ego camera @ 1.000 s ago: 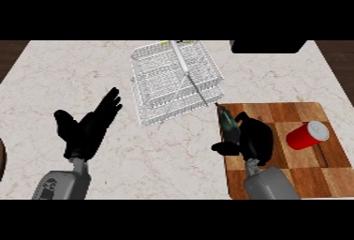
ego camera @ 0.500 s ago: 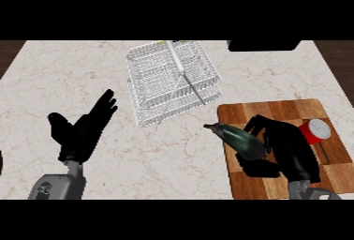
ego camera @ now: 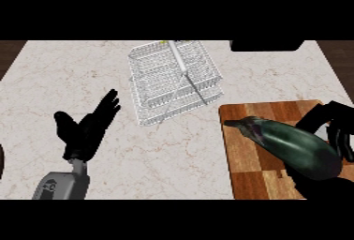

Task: Pick the eggplant from the cutting board and place it in the tiered basket

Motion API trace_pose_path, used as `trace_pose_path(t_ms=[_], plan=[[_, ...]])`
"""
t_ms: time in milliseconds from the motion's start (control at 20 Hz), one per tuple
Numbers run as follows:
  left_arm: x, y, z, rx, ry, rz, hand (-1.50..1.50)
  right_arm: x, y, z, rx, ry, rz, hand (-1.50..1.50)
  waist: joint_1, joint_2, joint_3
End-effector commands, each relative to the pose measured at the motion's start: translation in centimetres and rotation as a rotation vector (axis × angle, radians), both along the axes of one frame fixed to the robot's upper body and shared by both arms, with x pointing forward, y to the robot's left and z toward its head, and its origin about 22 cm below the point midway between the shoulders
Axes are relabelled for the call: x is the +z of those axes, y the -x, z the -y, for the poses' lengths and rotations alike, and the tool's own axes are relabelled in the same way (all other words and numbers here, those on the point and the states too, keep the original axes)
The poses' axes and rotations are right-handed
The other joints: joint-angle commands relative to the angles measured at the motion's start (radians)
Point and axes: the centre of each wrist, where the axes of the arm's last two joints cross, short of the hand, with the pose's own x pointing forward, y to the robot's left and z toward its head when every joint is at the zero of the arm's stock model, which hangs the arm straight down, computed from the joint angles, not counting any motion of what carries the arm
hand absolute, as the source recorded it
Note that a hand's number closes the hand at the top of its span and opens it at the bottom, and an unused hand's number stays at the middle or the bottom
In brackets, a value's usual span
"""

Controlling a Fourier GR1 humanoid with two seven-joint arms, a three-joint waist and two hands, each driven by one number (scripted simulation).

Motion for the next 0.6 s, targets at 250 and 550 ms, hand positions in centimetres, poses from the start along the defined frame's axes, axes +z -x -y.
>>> trace_pose_path(t_ms=[250, 550], plan=[[1.7, -0.4, -0.1, -0.020, -0.006, 0.002, 0.00, 8.5, -1.9, -3.0, 0.007, 0.041, 0.121, 1.50, 0.022, 0.003, 0.000], [0.3, 0.0, -0.4, -0.042, -0.004, 0.009, 0.00, 12.3, -5.6, -7.5, 0.004, 0.088, 0.083, 1.50, 0.033, 0.003, -0.002]])
